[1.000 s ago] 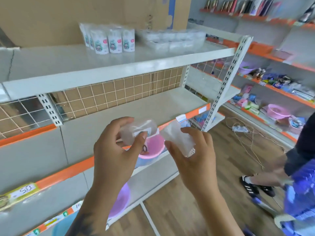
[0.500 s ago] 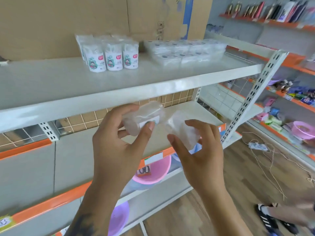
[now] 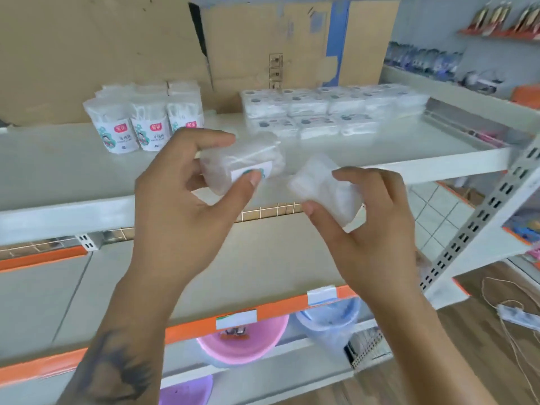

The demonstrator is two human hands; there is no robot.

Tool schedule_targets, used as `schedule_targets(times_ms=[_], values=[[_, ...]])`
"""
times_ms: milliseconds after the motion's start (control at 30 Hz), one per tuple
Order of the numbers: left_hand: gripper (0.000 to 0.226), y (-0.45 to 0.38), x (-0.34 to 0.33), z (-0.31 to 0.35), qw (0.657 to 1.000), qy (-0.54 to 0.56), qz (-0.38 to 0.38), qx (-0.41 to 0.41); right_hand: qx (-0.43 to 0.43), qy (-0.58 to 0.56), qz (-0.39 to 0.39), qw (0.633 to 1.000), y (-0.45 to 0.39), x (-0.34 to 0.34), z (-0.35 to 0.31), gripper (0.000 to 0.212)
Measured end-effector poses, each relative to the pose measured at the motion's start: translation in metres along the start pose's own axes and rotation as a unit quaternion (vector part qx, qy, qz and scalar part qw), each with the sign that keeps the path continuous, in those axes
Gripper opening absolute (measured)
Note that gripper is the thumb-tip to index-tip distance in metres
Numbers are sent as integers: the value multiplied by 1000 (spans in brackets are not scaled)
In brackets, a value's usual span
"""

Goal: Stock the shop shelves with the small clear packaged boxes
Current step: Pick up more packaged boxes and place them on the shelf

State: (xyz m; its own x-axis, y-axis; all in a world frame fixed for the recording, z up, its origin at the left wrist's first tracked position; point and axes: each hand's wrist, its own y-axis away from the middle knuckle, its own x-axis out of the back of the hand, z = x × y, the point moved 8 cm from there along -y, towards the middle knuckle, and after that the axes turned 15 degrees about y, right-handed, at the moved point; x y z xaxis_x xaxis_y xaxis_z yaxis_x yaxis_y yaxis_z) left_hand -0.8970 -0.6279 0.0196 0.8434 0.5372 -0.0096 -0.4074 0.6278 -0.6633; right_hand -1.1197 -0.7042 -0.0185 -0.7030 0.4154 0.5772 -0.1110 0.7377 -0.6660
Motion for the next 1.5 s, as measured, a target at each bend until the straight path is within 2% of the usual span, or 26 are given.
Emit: schedule_targets(times_ms=[267,467,633,733,900,1033,1100,1167,1267,1500], values=[[34,-42,-58,-28,991,-104,2,81,83,2,-36,996,-89,1,70,43],[33,-49,-40,-32,978,-172,41,113,114,-10,-89,990,-110,-15,82,42],[34,-53,-17,-40,960,-194,9,203,92,-12,-128,988,-116,-21,81,37],[38,-57,-7,-38,951,-208,-21,229,74,-4,-146,987,-118,-23,79,37],[46,-57,-6,-30,945,-251,-57,203,53,-18,-163,985,-122,-25,75,36],[40,-53,-30,-2,957,-281,-13,63,7,-106,-191,976,-125,-24,72,27],[40,-47,-59,9,960,-277,-33,15,-11,-141,-205,968,-128,-21,68,25],[44,-43,-87,11,966,-250,-71,4,-14,-182,-214,960,-130,-15,59,23],[40,-44,-116,5,981,-165,-102,23,-2,-220,-224,950,-131,-6,49,26],[19,-52,-136,-10,991,-2,-90,98,-62,-295,-220,928,-128,4,68,28]])
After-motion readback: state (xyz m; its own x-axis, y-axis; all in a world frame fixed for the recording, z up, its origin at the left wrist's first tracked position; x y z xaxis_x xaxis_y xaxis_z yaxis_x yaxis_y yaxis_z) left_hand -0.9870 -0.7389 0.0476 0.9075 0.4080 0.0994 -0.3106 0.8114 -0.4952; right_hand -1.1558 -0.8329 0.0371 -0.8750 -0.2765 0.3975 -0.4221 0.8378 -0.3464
